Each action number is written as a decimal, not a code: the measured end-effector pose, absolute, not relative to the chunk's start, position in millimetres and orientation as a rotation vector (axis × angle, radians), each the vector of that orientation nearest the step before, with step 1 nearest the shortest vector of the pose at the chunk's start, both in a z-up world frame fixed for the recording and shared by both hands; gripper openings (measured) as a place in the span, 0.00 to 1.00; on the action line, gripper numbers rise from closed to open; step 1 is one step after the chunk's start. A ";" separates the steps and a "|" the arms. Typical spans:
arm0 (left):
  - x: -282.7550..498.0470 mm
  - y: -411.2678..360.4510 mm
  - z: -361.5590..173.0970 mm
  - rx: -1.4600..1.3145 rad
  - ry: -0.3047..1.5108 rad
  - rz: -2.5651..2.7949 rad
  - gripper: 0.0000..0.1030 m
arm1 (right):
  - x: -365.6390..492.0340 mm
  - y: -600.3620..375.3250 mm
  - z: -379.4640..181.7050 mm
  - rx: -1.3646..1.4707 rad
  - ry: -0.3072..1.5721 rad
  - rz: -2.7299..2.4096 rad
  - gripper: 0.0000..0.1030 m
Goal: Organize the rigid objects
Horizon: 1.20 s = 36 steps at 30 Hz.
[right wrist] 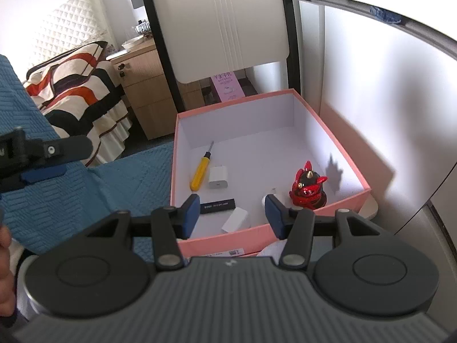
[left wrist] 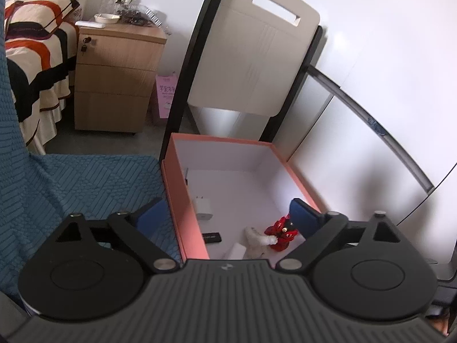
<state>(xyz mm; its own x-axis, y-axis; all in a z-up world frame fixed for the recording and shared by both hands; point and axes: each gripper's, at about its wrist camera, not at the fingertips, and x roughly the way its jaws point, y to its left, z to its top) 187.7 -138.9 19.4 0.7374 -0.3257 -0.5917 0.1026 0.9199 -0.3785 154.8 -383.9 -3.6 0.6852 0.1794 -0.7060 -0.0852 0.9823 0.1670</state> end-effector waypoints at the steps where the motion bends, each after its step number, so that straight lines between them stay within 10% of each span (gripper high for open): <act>1: 187.3 -138.6 16.4 -0.327 0.708 -0.235 0.96 | 154.7 -383.9 -5.9 0.122 0.806 0.147 0.52; 7: 190.5 -142.5 2.3 -0.281 0.718 -0.226 0.97 | 156.1 -383.2 -18.0 0.121 0.828 0.133 0.53; 12: 194.4 -143.5 -6.0 -0.296 0.728 -0.224 0.97 | 155.6 -385.4 -16.9 0.110 0.809 0.122 0.89; 36: 202.9 -146.1 -20.9 -0.258 0.769 -0.154 1.00 | 161.8 -386.1 -32.0 0.104 0.846 0.110 0.90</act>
